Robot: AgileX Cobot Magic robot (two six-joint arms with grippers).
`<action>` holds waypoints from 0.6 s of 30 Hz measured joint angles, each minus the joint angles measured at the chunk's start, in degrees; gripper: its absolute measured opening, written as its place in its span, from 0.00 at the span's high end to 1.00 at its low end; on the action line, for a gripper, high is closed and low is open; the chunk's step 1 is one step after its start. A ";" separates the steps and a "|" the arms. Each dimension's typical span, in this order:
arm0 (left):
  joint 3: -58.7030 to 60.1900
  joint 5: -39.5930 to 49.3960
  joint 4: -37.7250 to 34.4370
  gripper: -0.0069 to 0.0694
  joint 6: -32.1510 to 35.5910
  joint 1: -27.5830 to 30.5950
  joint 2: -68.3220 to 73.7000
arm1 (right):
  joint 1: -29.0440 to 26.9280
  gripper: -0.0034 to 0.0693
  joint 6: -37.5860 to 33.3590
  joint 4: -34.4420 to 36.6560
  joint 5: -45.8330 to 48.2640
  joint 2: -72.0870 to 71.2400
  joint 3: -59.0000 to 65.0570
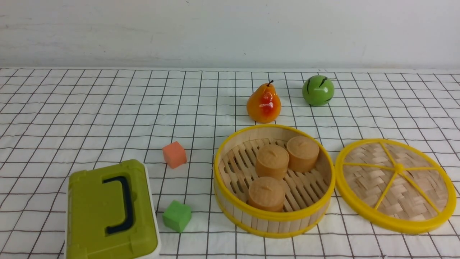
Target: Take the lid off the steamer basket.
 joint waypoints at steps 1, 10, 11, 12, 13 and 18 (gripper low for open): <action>0.00 0.00 0.00 0.60 0.00 0.00 0.00 | 0.00 0.98 0.84 -0.47 0.26 -0.09 0.57; 0.00 0.00 0.00 0.60 0.00 0.00 0.00 | -0.05 0.98 5.40 -4.50 1.88 -0.13 0.68; 0.00 0.00 0.00 0.60 0.00 0.00 0.00 | -0.05 0.98 5.40 -4.50 1.88 -0.15 0.68; 0.00 0.00 0.00 0.60 0.00 0.00 0.00 | -0.05 0.98 5.40 -4.50 1.88 -0.15 0.68; 0.00 0.00 0.00 0.60 0.00 0.00 0.00 | -0.05 0.98 5.40 -4.50 1.88 -0.15 0.68; 0.00 0.00 0.00 0.60 0.00 0.00 0.00 | -0.05 0.98 5.26 -4.09 1.88 -0.15 0.68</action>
